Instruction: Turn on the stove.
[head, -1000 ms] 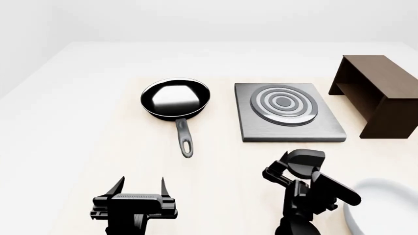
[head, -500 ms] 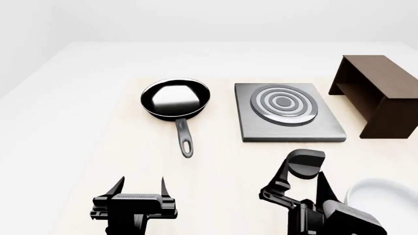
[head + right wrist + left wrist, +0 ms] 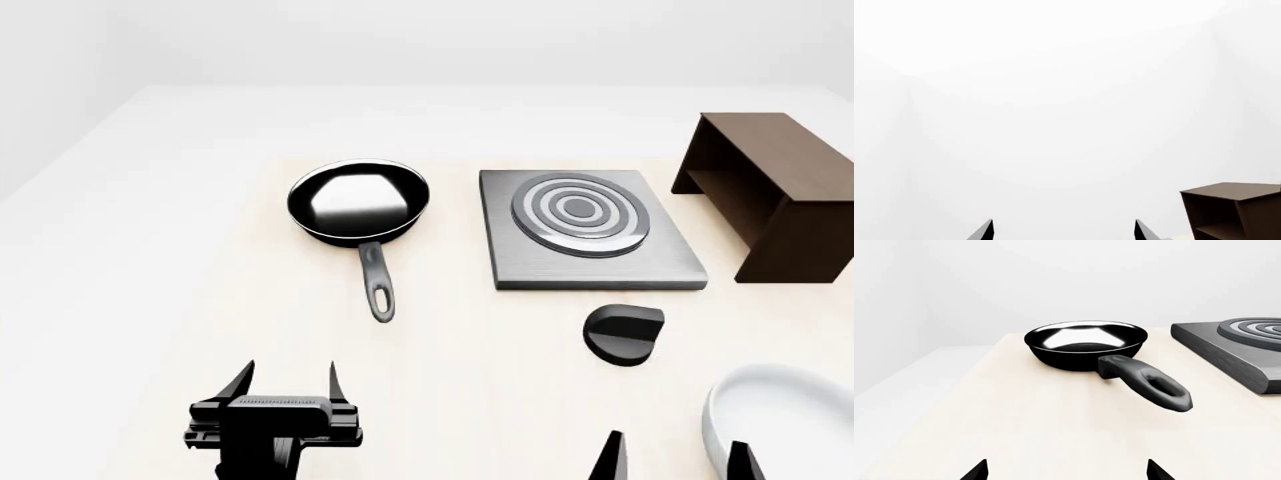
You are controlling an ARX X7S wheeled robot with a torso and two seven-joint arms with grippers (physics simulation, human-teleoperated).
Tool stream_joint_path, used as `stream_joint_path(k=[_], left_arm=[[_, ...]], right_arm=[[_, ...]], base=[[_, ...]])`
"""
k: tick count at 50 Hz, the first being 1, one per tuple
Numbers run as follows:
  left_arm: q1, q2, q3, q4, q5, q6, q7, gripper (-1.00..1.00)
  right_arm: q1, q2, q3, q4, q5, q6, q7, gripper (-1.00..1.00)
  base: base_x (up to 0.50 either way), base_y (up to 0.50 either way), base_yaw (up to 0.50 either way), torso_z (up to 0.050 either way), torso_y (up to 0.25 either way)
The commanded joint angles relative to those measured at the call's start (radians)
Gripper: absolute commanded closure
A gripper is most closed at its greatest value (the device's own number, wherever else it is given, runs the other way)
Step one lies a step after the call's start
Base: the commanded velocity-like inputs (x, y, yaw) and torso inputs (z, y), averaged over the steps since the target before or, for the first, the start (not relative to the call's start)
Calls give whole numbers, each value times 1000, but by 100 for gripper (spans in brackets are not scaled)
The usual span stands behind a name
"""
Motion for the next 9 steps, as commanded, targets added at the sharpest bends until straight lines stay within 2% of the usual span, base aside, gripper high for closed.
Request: stream_joint_path(k=[1, 9], left_arm=[[5, 11, -18, 6, -4, 9, 24, -100], [5, 10, -16, 6, -6, 9, 22, -100]], right_arm=[[-68, 1, -3, -30, -82, -83, -3, -100], [-62, 2, -5, -26, -84, -79, 4, -100]], base=[[0, 0, 0, 0, 0], [0, 0, 0, 0, 0]])
